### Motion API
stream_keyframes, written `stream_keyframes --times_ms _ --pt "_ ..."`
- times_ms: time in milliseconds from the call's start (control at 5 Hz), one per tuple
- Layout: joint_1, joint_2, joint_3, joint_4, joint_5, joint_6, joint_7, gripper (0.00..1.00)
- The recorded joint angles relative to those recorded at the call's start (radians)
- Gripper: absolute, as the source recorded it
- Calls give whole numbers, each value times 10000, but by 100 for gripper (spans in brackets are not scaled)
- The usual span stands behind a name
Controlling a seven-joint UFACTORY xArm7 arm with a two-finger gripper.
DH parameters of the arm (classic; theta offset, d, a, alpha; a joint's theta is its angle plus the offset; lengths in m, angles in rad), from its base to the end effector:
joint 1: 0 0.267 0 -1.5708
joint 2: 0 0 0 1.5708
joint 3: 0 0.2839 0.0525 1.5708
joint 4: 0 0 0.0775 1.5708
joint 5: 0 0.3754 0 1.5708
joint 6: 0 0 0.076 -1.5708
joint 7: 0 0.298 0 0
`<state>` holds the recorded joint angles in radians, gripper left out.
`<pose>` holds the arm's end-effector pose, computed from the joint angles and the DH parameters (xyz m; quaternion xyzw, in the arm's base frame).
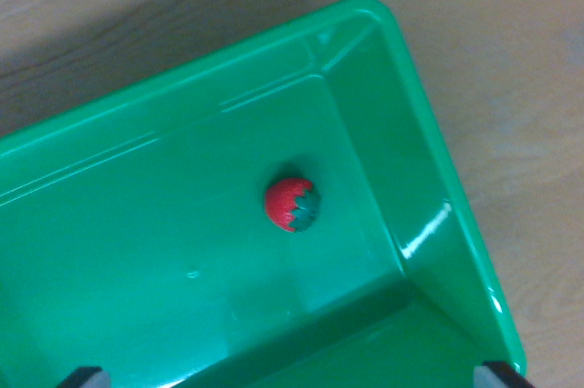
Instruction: Pick fruit
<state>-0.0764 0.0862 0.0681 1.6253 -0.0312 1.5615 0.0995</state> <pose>0.5236 -0.0140 0.3115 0.9984 -0.0536 -0.0105 0.0132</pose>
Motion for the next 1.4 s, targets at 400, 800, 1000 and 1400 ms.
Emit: stream_keyframes --times_ms 400,800,1000,1400 --pt "0 -1 1 -1 1 -1 -1 0" --pt "0 -1 1 -1 1 -1 -1 0" --pt "0 27 -10 -35 -10 -49 28 0" --pt "0 101 -40 -127 -37 -179 107 0"
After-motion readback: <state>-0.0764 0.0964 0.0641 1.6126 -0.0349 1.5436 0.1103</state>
